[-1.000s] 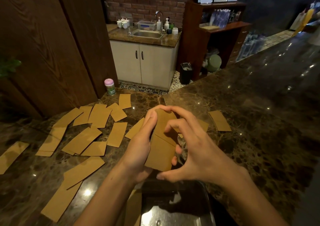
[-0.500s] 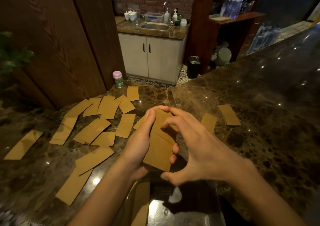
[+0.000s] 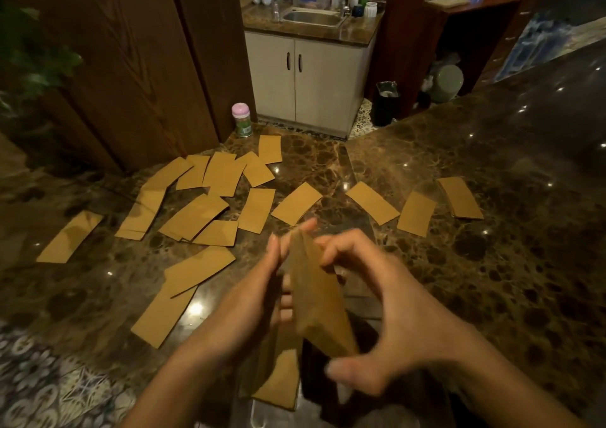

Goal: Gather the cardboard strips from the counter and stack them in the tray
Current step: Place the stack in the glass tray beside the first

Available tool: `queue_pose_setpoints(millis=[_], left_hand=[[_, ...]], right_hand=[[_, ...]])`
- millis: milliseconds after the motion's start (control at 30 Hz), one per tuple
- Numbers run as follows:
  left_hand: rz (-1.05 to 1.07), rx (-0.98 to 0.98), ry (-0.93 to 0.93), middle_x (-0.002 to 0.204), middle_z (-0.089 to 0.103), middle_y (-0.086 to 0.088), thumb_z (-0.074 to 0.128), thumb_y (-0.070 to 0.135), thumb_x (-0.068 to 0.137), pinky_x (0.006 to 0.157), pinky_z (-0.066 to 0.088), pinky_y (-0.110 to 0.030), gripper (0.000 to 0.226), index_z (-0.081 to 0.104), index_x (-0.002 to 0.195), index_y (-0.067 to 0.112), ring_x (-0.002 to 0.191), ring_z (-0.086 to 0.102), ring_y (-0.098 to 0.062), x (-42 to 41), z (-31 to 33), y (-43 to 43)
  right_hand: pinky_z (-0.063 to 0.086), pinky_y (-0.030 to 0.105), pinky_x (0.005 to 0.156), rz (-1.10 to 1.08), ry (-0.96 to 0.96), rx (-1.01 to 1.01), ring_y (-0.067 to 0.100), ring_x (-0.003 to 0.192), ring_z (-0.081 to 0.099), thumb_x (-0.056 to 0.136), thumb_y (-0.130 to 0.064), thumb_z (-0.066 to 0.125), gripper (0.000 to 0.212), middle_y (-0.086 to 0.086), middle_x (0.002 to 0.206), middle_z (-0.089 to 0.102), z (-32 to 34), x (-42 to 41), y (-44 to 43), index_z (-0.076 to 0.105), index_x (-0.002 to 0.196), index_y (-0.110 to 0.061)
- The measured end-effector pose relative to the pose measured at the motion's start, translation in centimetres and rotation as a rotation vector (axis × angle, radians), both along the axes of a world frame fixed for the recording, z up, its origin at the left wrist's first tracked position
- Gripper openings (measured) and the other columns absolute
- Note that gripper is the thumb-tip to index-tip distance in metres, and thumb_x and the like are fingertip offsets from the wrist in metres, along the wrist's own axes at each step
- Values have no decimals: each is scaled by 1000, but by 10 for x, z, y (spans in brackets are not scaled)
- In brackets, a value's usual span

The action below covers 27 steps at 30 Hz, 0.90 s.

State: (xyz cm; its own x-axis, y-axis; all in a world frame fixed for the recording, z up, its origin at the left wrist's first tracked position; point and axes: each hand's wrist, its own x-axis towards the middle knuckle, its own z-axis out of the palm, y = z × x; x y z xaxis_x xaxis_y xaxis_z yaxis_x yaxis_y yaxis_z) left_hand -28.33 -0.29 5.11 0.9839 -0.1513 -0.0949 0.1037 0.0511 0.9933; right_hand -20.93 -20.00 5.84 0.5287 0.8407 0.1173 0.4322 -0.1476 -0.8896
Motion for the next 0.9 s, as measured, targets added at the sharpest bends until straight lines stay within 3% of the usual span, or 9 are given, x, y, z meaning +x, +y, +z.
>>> queue_pose_setpoints(millis=[67, 133, 233, 367, 433, 533, 667, 767, 900], left_hand=[[2, 282, -53, 131, 59, 21, 45, 91, 65, 98, 45, -11, 81, 59, 128, 44, 108, 51, 28, -7, -41, 29], [-119, 616, -48, 115, 55, 53, 47, 76, 78, 110, 38, -26, 31, 54, 108, 78, 112, 45, 30, -9, -83, 45], [85, 1036, -247, 125, 58, 38, 55, 66, 88, 107, 33, -28, 29, 66, 112, 54, 123, 48, 10, -59, -85, 32], [-109, 1096, -366, 117, 68, 28, 58, 58, 86, 105, 41, -22, 30, 78, 84, 36, 128, 48, -8, -69, -81, 20], [-272, 1201, -314, 111, 69, 28, 56, 64, 81, 103, 43, -19, 34, 76, 76, 37, 126, 49, -9, -59, -84, 25], [-366, 1343, -269, 101, 68, 25, 48, 68, 76, 80, 60, -25, 41, 71, 71, 34, 116, 57, -13, -57, -89, 19], [-455, 1375, -133, 118, 56, 1, 61, 40, 90, 77, 55, -37, 27, 64, 108, 20, 103, 55, -19, -49, -85, 3], [-446, 1363, -172, 101, 60, -2, 82, 30, 66, 56, 58, -36, 38, 66, 98, 17, 86, 64, -21, -49, -83, 2], [-440, 1413, -244, 75, 60, 8, 92, 38, 35, 30, 46, -27, 45, 66, 69, 25, 61, 62, -11, -50, -90, 3]], right_hand=[[50, 32, 108, 45, 186, 13, 12, 130, 61, 68, -34, 92, 64, -19, 137, 62, -2, -5, -12, 53, 116, -49], [49, 13, 98, 112, 291, -127, -9, 117, 63, 72, -9, 93, 79, -42, 120, 62, -3, -8, -28, 54, 100, -72], [42, 9, 102, 172, 222, -405, -11, 124, 53, 68, -36, 95, 67, -38, 129, 54, -14, -8, -44, 51, 113, -59], [44, 31, 105, 324, -36, -813, 1, 120, 43, 71, -57, 88, 64, -26, 130, 42, -46, -14, -34, 41, 114, -48], [43, 36, 105, 328, -146, -841, 9, 121, 40, 66, -59, 89, 73, -17, 133, 38, -60, -17, -26, 38, 117, -45], [37, 39, 113, 271, -267, -881, 17, 137, 27, 63, -59, 89, 88, -8, 150, 26, -73, -22, -13, 35, 130, -39], [32, 47, 119, 267, -364, -930, 32, 155, 4, 68, -55, 87, 96, 7, 167, 5, -92, -36, -2, 29, 139, -27], [35, 45, 118, 216, -373, -874, 31, 154, 7, 68, -58, 81, 91, 8, 167, 9, -99, -40, -3, 32, 136, -25], [21, 53, 124, 207, -333, -923, 38, 158, -7, 78, -52, 79, 91, 6, 173, -18, -102, -47, -5, 24, 146, -29]])
